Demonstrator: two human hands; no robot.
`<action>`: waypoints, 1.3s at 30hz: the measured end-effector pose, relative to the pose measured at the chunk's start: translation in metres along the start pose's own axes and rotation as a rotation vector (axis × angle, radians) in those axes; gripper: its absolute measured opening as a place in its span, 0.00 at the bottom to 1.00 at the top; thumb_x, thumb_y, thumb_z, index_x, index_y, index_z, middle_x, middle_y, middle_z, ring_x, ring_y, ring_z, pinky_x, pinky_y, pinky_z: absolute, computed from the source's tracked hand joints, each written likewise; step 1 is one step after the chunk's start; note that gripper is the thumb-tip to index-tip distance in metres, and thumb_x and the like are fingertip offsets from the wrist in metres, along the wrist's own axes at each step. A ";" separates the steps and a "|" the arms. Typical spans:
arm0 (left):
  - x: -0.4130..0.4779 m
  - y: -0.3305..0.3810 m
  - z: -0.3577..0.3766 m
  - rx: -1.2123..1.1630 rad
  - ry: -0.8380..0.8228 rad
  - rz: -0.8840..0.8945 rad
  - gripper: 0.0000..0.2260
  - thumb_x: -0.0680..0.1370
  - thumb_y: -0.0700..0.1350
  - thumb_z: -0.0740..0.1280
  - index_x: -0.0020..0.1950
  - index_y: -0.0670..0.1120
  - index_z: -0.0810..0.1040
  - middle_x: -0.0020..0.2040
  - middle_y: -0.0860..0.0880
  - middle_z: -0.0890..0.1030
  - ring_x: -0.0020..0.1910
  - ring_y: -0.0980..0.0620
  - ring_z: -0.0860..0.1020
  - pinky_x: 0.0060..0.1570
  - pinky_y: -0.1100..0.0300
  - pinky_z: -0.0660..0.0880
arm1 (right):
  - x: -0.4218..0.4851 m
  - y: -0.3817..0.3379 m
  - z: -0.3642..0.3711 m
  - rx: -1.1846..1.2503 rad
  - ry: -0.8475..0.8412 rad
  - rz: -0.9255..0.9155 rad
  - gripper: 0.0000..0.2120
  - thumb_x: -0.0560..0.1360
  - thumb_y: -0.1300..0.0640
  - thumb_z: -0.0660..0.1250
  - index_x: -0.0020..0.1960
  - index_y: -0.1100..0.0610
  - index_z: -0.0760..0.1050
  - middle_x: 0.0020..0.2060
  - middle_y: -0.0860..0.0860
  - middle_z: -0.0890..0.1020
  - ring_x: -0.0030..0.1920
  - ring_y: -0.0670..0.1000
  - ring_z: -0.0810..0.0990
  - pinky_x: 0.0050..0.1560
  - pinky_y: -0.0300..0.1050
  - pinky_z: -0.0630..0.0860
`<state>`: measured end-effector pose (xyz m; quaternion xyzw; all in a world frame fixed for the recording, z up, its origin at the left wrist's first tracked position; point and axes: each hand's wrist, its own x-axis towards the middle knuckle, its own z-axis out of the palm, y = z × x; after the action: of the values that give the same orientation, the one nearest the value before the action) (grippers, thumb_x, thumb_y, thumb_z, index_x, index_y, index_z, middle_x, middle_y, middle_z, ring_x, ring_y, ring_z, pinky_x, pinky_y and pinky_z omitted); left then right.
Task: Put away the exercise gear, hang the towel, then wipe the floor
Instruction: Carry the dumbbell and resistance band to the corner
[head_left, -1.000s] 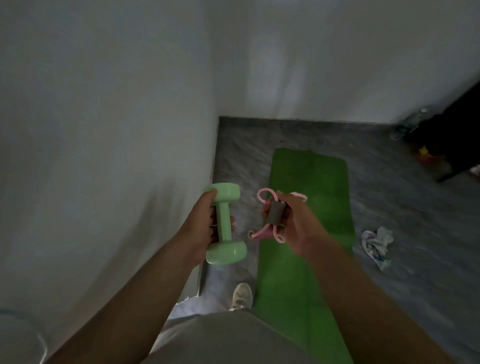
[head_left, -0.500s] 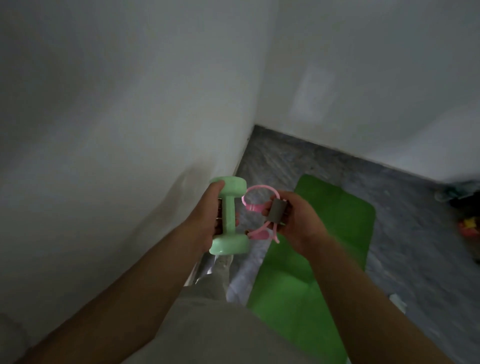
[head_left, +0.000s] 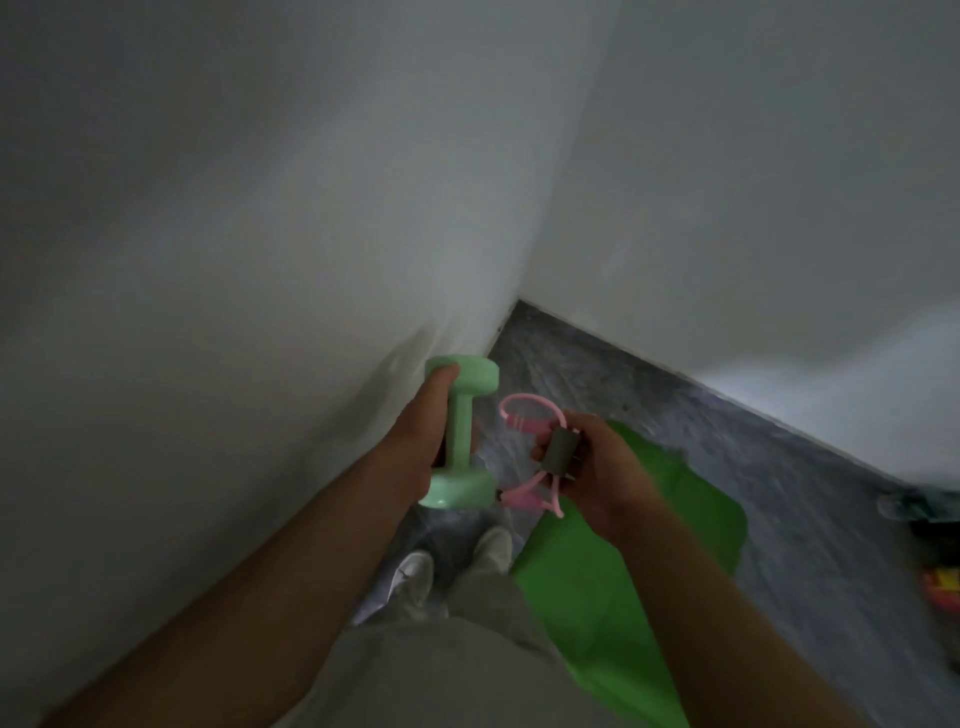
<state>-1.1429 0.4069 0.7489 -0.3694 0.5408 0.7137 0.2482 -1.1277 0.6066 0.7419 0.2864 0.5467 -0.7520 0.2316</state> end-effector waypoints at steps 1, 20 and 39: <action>0.003 -0.002 0.001 0.004 -0.002 -0.010 0.26 0.77 0.65 0.61 0.49 0.42 0.81 0.46 0.39 0.81 0.39 0.44 0.78 0.41 0.54 0.75 | 0.002 -0.001 -0.001 -0.004 -0.007 0.001 0.10 0.79 0.55 0.60 0.53 0.61 0.75 0.39 0.57 0.81 0.40 0.55 0.80 0.43 0.49 0.74; 0.131 0.076 0.192 0.075 -0.013 -0.044 0.27 0.77 0.66 0.61 0.54 0.42 0.80 0.37 0.44 0.80 0.36 0.45 0.79 0.40 0.54 0.77 | 0.132 -0.164 -0.123 0.003 0.077 0.051 0.11 0.77 0.61 0.62 0.58 0.64 0.73 0.44 0.59 0.80 0.45 0.57 0.79 0.53 0.55 0.75; 0.336 0.141 0.335 0.211 -0.056 -0.298 0.09 0.73 0.48 0.74 0.43 0.44 0.78 0.37 0.45 0.76 0.34 0.47 0.77 0.29 0.55 0.78 | 0.318 -0.241 -0.209 -0.166 0.237 0.218 0.03 0.77 0.67 0.64 0.49 0.63 0.76 0.56 0.67 0.79 0.52 0.61 0.77 0.63 0.61 0.73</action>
<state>-1.5390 0.6702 0.6117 -0.3973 0.5447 0.6185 0.4037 -1.4821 0.8665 0.6408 0.4103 0.5963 -0.6356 0.2684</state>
